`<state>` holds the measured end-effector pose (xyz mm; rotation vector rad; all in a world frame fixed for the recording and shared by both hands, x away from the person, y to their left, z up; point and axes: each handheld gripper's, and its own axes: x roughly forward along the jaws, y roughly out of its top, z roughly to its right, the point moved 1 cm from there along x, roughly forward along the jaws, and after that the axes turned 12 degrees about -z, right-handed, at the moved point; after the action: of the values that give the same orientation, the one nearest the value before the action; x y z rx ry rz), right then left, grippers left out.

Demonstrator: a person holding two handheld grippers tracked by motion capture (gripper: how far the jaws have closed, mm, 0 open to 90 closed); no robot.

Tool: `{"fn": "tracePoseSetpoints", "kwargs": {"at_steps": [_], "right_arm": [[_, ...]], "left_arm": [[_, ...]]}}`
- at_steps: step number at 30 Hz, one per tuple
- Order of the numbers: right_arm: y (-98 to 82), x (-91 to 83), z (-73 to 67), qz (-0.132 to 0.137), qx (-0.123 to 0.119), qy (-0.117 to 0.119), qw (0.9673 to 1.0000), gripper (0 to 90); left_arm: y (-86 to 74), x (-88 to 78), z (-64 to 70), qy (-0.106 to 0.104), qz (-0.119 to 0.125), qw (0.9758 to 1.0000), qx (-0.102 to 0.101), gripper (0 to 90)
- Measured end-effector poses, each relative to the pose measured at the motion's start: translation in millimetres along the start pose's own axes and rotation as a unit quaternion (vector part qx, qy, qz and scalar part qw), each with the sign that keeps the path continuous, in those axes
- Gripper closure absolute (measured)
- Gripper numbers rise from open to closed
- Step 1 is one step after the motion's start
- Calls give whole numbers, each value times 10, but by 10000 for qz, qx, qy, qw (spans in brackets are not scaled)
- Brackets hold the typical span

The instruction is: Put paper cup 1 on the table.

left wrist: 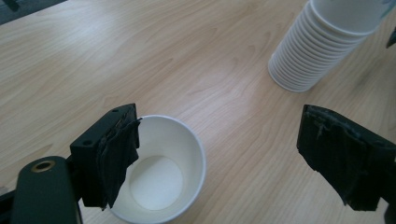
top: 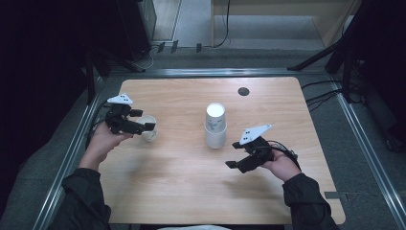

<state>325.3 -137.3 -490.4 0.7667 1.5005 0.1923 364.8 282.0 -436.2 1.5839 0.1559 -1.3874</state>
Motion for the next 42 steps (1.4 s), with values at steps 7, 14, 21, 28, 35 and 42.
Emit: {"fn": "tracePoseSetpoints", "kwargs": {"at_steps": [7, 14, 21, 28, 35, 42], "right_arm": [[0, -5, 2, -9, 1, 13, 10000, 243], [-4, -11, 6, -2, -21, -11, 10000, 243], [-11, -42, 4, 49, -125, -79, 9999, 243], [9, -97, 37, 352, 94, 70, 9993, 221], [10, -135, 39, 272, 123, -45, 9995, 187], [-35, -88, 62, 90, 379, 22, 9992, 138]], "left_arm": [[55, 11, 206, -111, 51, 9998, 183, 133], [129, 53, 394, -439, -11, 9989, 162, 137], [119, 83, 581, -457, 26, 9983, 351, 139], [75, 185, 730, -777, 188, 9950, 594, 139], [63, 314, 862, -815, 124, 9933, 808, 139], [112, 380, 1007, -1016, 92, 9902, 952, 141]]}}
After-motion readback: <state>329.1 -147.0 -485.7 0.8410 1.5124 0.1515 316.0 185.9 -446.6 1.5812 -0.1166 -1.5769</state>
